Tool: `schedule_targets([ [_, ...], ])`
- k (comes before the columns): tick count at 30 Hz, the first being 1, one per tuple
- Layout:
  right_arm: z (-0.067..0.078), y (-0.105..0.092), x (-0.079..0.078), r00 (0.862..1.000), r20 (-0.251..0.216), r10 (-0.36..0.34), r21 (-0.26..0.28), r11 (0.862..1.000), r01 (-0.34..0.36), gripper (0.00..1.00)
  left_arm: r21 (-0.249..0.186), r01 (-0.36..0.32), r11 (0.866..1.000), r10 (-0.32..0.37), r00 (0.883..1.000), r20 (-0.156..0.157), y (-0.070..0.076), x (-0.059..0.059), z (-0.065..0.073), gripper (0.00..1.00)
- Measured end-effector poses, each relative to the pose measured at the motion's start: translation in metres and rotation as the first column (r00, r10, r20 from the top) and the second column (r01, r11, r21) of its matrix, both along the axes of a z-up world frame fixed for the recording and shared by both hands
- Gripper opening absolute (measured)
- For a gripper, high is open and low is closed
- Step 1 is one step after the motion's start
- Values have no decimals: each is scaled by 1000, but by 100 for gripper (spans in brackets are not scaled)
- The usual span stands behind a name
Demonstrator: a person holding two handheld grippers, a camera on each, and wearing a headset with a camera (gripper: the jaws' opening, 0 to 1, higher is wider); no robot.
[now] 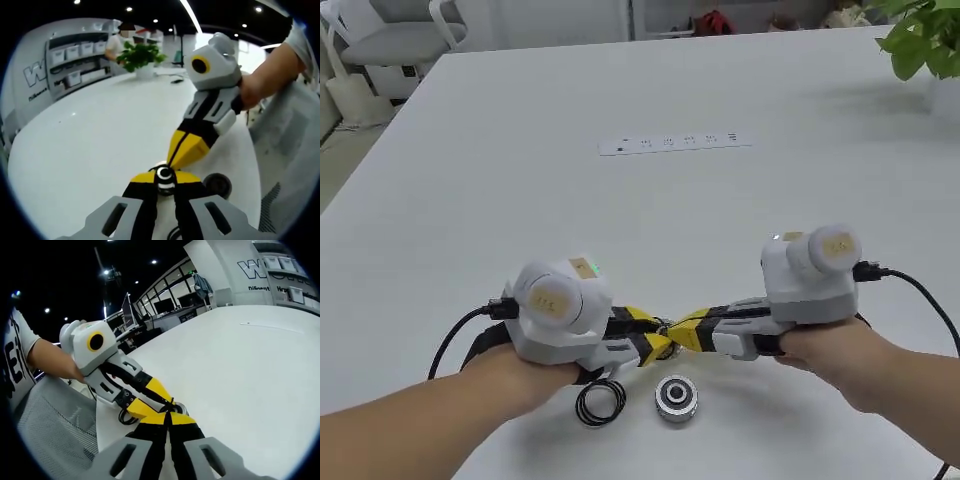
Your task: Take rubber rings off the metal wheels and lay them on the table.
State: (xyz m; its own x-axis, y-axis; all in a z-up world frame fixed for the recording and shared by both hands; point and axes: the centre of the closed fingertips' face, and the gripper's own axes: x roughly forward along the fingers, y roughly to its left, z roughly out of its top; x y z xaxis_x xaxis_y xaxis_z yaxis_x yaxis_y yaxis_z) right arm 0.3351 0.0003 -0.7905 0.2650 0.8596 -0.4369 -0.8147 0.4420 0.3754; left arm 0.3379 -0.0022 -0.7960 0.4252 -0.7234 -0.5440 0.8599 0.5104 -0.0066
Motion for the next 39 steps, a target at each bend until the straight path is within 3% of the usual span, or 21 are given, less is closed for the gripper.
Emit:
schedule_targets([
  [12,-1,-2,2,999,-22,-24,14,1000,24,0,-8,5,1000,-5,1000,2,-1,1,0,13],
  [16,0,-2,2,999,-27,-29,19,999,29,0,-26,6,1000,-7,1000,-15,-1,1,1,13],
  [24,4,-1,3,999,-34,-37,38,999,39,0,-10,30,999,-30,999,-11,0,0,2,14],
  [39,9,-1,2,998,-46,-37,54,998,40,0,-60,43,997,-44,999,-7,6,-11,20,25],
])
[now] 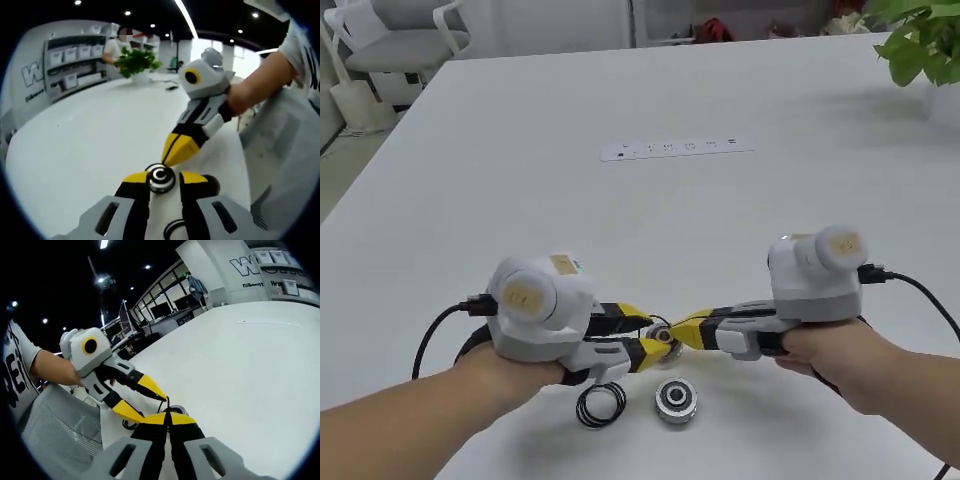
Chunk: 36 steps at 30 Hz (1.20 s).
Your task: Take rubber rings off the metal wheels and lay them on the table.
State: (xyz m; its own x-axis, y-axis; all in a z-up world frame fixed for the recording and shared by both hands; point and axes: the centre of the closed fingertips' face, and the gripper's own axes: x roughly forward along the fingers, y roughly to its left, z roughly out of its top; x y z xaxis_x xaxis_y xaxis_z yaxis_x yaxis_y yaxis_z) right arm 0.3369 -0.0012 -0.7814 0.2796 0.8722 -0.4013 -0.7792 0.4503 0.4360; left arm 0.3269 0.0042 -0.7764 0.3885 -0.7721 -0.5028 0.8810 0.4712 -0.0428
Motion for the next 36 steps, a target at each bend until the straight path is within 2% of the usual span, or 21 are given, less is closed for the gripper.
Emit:
schedule_targets([
  [14,12,3,-4,1000,0,13,20,1000,-13,0,-52,-5,999,6,1000,29,13,-6,27,39],
  [17,15,5,-5,1000,1,17,26,1000,-17,0,-81,-10,997,12,999,30,14,-8,36,41],
  [24,22,9,-9,1000,7,29,32,999,-30,0,-106,-10,994,17,998,68,21,-11,56,46],
  [27,25,11,-9,999,9,34,36,999,-34,0,-113,-19,993,27,997,70,27,-11,59,49],
  [36,32,18,-13,999,13,52,50,997,-53,0,-87,-13,996,20,997,76,41,-29,59,56],
])
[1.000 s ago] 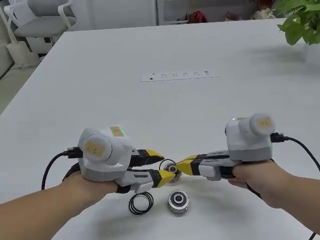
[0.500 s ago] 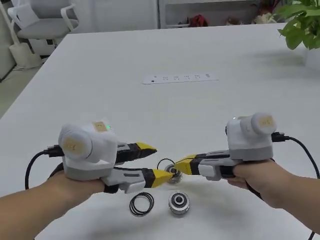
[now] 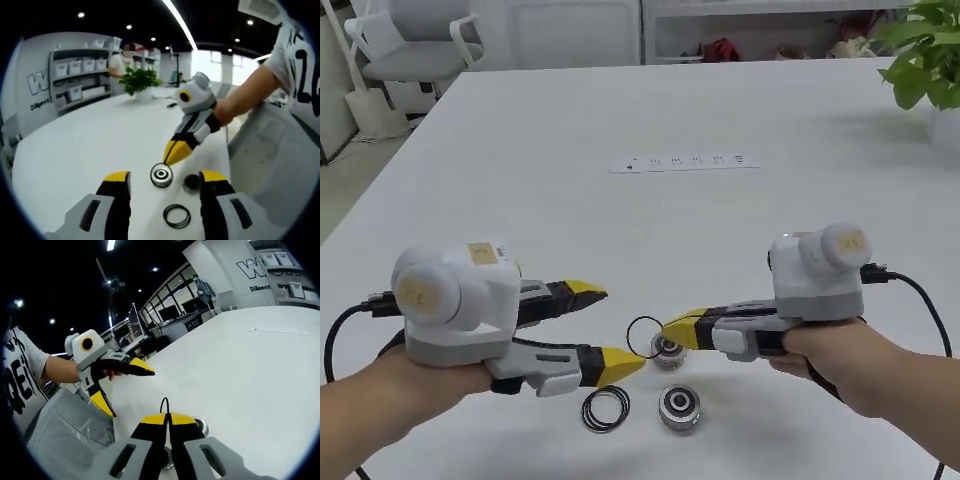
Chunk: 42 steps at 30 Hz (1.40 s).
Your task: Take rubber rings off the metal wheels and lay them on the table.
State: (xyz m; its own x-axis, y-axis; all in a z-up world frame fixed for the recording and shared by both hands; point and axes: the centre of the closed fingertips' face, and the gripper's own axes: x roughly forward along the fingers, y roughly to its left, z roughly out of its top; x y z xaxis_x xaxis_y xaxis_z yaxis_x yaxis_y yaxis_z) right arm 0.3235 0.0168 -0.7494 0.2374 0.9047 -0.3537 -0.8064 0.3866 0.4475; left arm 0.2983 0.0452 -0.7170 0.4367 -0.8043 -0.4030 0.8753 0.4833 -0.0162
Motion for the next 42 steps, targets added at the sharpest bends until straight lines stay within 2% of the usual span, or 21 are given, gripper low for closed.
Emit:
schedule_targets([
  [11,5,13,-12,999,-6,34,9,999,-34,0,2,-9,1000,9,1000,8,16,-13,4,63],
  [20,1,24,-25,997,-23,72,-3,997,-72,0,4,-35,999,35,999,13,33,-21,4,65],
  [30,-9,37,-41,992,-50,120,-23,992,-121,0,11,-66,998,66,998,6,51,-28,-2,66],
  [36,-18,43,-50,987,-67,146,-42,988,-149,0,19,-76,997,76,997,2,57,-33,-6,66],
  [42,-25,47,-53,985,-77,157,-54,985,-162,0,29,-80,996,80,997,0,60,-36,-9,66],
])
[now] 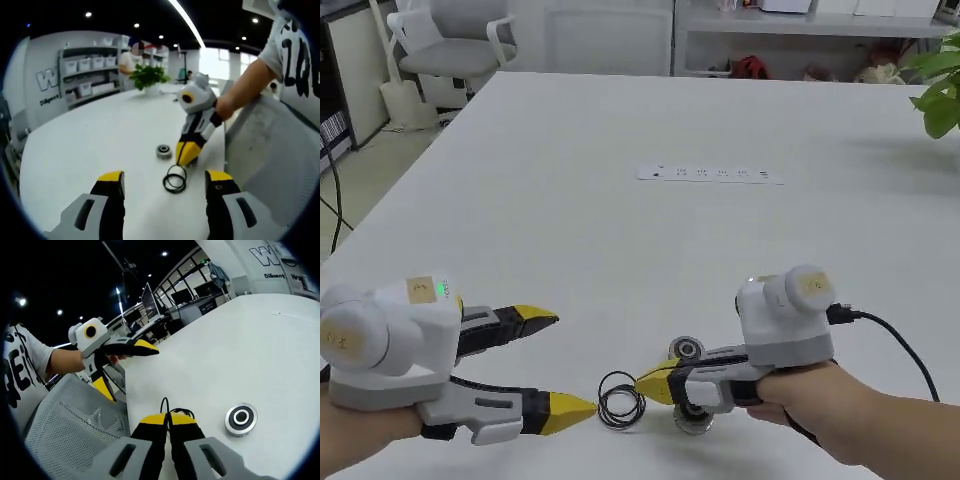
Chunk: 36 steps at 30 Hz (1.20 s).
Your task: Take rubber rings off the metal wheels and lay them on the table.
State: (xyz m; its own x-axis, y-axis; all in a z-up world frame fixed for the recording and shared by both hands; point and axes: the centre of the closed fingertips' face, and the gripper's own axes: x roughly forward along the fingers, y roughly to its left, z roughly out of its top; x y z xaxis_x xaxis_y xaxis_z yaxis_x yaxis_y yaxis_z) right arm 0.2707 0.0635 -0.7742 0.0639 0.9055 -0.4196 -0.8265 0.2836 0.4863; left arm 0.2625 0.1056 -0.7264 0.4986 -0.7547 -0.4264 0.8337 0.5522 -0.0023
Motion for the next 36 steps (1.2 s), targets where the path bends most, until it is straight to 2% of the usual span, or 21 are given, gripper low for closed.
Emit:
schedule_targets([
  [11,-14,2,-2,1000,-7,11,-37,999,-11,0,5,-16,1000,16,1000,-10,4,-3,-4,66],
  [21,-20,-1,3,1000,21,3,-64,998,-2,3,8,-21,1000,22,1000,-16,4,-4,-6,66],
  [27,-19,-2,4,999,37,-2,-69,998,5,8,8,-21,1000,22,1000,-14,2,-5,-4,66],
  [36,-2,-5,5,998,59,-17,-42,999,19,12,7,-17,1000,18,1000,-4,-2,-7,2,66],
])
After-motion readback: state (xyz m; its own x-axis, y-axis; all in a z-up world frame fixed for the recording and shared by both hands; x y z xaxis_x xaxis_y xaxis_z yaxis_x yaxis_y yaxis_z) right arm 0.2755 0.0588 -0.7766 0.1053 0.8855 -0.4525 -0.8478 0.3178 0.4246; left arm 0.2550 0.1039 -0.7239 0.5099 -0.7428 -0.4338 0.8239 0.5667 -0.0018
